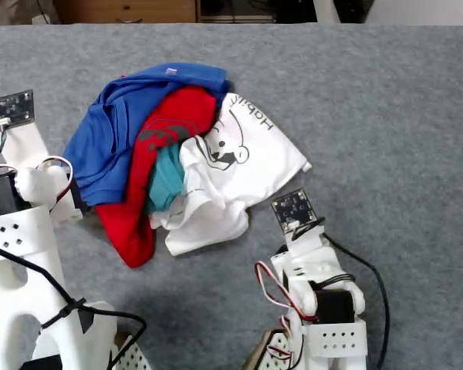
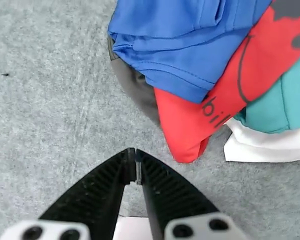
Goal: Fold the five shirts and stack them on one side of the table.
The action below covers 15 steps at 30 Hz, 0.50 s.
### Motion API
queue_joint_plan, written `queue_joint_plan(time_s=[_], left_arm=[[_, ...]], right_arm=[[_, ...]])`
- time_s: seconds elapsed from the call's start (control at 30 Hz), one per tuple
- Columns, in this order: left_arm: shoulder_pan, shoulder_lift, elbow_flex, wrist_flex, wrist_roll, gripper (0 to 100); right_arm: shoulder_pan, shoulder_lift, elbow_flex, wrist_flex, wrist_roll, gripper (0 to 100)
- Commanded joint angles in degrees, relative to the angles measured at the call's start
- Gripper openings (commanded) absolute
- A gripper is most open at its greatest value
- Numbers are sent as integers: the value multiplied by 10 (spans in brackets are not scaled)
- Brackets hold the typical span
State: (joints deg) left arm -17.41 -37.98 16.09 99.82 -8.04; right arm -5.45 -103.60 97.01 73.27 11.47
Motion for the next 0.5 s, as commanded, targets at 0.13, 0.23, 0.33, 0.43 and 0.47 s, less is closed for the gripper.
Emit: queue_joint_plan(time_s=[0.13,0.23,0.33,0.43,0.47], left_arm=[[-25,1,-24,-7,-16,20],[-47,1,-19,-7,-20,20],[-57,1,0,-8,-20,19],[-55,1,36,-8,-18,19],[-55,1,48,-8,-17,19]], right_arm=[[-7,-20,0,2,4,6],[-7,-20,0,2,4,6],[-7,-20,0,2,4,6],[-7,-20,0,2,4,6],[-7,-20,0,2,4,6]])
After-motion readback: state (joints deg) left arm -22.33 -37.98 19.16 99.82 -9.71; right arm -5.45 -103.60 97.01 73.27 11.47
